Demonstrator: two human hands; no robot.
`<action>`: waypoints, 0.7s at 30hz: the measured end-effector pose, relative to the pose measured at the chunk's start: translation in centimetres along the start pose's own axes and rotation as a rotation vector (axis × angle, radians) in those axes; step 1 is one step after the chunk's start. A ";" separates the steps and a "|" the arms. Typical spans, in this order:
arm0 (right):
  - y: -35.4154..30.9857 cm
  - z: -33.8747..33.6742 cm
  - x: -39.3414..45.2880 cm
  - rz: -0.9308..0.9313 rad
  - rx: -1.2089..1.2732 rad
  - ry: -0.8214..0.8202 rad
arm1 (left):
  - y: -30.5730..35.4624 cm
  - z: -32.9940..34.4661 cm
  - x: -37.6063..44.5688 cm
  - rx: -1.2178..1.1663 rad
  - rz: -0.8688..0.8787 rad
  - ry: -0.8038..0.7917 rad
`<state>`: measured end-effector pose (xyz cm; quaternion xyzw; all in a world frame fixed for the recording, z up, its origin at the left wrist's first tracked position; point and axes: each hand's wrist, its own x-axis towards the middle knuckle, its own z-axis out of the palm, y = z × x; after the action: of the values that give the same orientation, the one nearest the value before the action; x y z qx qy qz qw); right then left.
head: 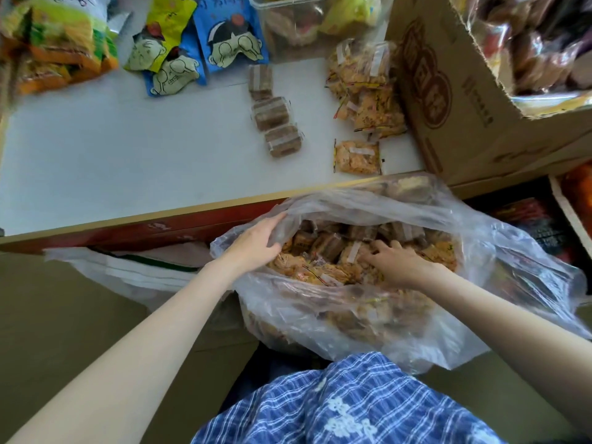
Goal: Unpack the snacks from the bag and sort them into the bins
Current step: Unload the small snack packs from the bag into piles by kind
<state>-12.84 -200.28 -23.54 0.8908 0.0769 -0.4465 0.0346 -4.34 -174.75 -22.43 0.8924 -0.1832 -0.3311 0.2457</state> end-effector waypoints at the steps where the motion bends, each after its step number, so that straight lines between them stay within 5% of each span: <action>1: 0.0 -0.1 0.1 -0.014 0.052 0.021 | 0.1 0.1 0.0 -0.001 -0.004 0.001; 6: 0.7 -0.8 -0.4 -0.113 0.342 0.182 | 0.2 1.0 0.0 0.007 -0.039 -0.020; 12: 1.6 -7.3 -3.4 -0.115 0.764 0.612 | 0.6 0.9 -0.2 0.014 -0.041 -0.004; 21: 8.1 -20.8 2.9 0.188 1.691 1.042 | 0.7 -0.7 -0.9 0.003 -0.007 0.043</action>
<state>6.63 -205.24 -13.43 0.7097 -0.3316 0.0967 -0.6141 -4.59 -174.66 -21.17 0.9005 -0.1752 -0.3122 0.2471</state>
